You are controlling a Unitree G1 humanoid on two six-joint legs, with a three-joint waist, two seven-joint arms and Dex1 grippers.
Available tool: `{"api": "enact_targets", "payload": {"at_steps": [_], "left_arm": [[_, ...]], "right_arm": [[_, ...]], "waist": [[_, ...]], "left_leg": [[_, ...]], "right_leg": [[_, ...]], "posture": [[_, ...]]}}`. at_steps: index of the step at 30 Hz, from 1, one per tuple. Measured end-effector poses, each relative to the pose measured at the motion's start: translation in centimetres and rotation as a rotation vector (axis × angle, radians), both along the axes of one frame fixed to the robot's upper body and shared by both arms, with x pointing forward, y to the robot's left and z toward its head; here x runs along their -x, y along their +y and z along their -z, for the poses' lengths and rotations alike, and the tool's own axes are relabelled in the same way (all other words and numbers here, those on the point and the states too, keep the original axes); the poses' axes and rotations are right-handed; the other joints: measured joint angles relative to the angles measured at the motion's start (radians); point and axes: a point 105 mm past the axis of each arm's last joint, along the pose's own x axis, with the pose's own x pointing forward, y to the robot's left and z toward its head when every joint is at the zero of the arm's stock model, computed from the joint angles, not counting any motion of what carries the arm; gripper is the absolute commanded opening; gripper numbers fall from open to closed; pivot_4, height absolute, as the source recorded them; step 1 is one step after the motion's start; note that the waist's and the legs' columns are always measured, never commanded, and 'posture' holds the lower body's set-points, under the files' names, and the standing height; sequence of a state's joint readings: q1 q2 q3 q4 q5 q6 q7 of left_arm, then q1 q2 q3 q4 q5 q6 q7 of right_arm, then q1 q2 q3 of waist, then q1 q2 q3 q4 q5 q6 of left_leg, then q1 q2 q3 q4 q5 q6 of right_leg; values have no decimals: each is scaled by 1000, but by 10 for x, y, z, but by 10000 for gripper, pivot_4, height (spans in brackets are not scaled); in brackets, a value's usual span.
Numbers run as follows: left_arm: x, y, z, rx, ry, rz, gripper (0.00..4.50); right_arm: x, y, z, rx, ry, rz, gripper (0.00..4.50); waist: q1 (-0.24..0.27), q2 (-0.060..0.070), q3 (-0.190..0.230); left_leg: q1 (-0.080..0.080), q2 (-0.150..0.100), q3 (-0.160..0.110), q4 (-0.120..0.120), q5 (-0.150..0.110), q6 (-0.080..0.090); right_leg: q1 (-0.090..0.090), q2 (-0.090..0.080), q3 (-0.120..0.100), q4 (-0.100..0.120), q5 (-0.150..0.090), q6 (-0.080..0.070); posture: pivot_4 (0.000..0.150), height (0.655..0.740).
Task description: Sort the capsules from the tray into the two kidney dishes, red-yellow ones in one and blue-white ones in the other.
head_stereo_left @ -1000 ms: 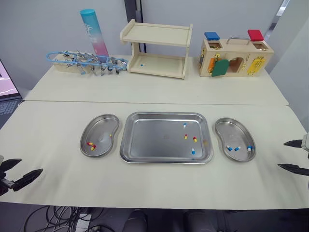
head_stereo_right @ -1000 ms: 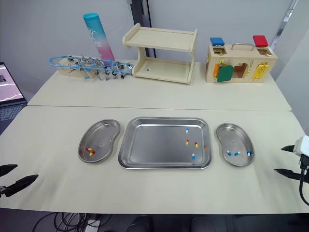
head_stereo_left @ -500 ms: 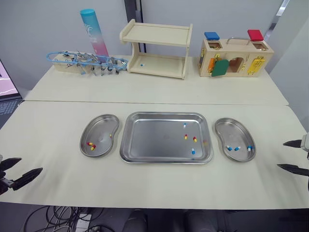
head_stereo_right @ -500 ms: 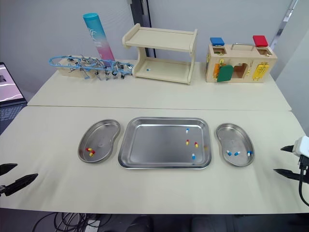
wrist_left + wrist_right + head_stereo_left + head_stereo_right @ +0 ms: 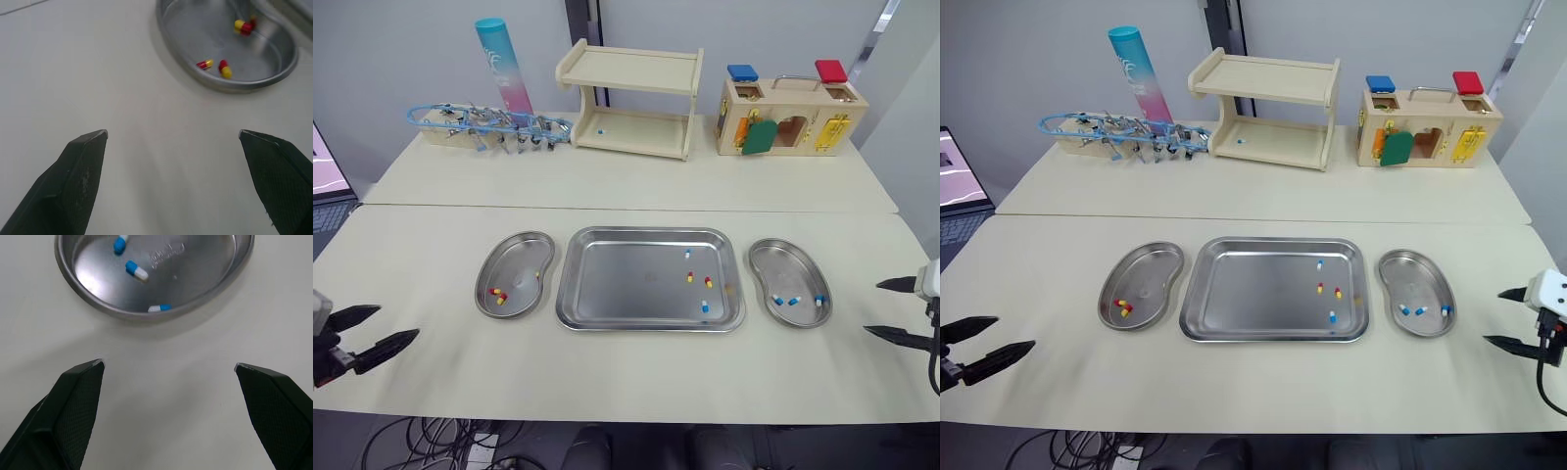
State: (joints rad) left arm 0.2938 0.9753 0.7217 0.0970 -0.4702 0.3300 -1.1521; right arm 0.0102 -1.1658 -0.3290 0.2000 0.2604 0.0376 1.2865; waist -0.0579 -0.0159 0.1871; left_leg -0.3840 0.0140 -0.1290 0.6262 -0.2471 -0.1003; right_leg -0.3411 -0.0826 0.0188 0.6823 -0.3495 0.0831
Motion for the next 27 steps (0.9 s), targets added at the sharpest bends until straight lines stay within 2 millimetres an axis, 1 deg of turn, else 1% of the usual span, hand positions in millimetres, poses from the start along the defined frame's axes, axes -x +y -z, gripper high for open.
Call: {"api": "enact_targets", "payload": {"at_steps": [4, 7, 10, 12, 14, 16, 17, 18, 20, 22, 25, 27], "left_arm": [[-6, -38, -4, 17, 18, 153, 44557], [-8, -64, -9, 30, 19, 259, 44557], [-11, -91, -15, 43, -7, 365, 44557], [-10, -108, -16, 44, -11, 436, 44557], [-9, -120, -16, 56, -13, 482, 44557], [-9, -131, -16, 68, -15, 526, 44557], [-9, -140, -16, 74, -23, 561, 44557], [-8, -150, -17, 82, -30, 598, 45000], [-8, -166, -18, 102, -51, 654, 45000], [-9, -180, -21, 114, -71, 701, 45000], [-9, -189, -23, 118, -83, 730, 45000], [-8, -194, -24, 123, -90, 742, 45000]], "right_arm": [[-8, 29, -18, -40, -51, -74, 45000], [-11, 55, -27, -64, -94, -150, 45000], [-8, 92, -28, -120, -88, -239, 45000], [-4, 116, -29, -158, -74, -293, 45000], [-1, 130, -27, -173, -46, -308, 45000], [-4, 141, -24, -190, -38, -299, 45000], [-5, 148, -22, -199, -39, -300, 45000], [-6, 155, -18, -202, -31, -304, 41390], [-8, 165, -8, -191, -13, -294, 36031], [-11, 175, 3, -190, 9, -264, 28244], [-13, 186, 14, -201, 30, -215, 18852], [-15, 193, 17, -208, 39, -178, 18852]], "waist": [[2, 0, 0], [2, 0, 0], [4, 0, 0], [4, 0, 0], [6, 0, 0], [7, 0, 0], [8, 0, 0], [9, 0, 0], [11, 0, 0], [12, 0, 0], [10, 0, 0], [10, 0, 0]], "left_leg": [[0, 0, 0, 0, 0, 0], [0, 0, 0, 0, 0, 0], [-1, 0, -1, 0, 0, 0], [-1, 0, -1, 0, 0, 0], [-1, 0, -1, 0, 0, 0], [-1, 0, -1, 1, 0, 0], [-1, 0, -1, 1, 0, 0], [-1, 0, -1, 1, 0, 0], [-1, 0, -2, 1, 0, 0], [-2, 0, -2, 1, 0, 0], [-2, 0, -2, 1, 0, 0], [-2, 0, -2, 1, 0, 0]], "right_leg": [[0, 0, 0, 0, 0, 0], [0, 0, 0, 0, 0, 0], [0, 0, 0, 0, 0, 0], [0, 0, 0, 0, 0, 0], [0, 0, -1, -1, 0, 0], [0, 0, -1, 0, 0, 0], [0, 0, -1, 0, 0, 0], [0, 0, -1, 0, 0, 0], [0, 0, -1, -1, 0, 0], [0, 0, -2, -1, 0, 0], [-1, 0, -1, -1, 0, 0], [-1, 0, -2, 0, 0, 0]], "posture": [[1500, 7400], [1500, 7400], [1500, 7400], [1500, 7400], [1500, 7400], [1500, 7400], [1500, 7400], [1500, 7400], [1500, 7400], [1500, 7400], [1500, 7400], [1500, 7400]]}}
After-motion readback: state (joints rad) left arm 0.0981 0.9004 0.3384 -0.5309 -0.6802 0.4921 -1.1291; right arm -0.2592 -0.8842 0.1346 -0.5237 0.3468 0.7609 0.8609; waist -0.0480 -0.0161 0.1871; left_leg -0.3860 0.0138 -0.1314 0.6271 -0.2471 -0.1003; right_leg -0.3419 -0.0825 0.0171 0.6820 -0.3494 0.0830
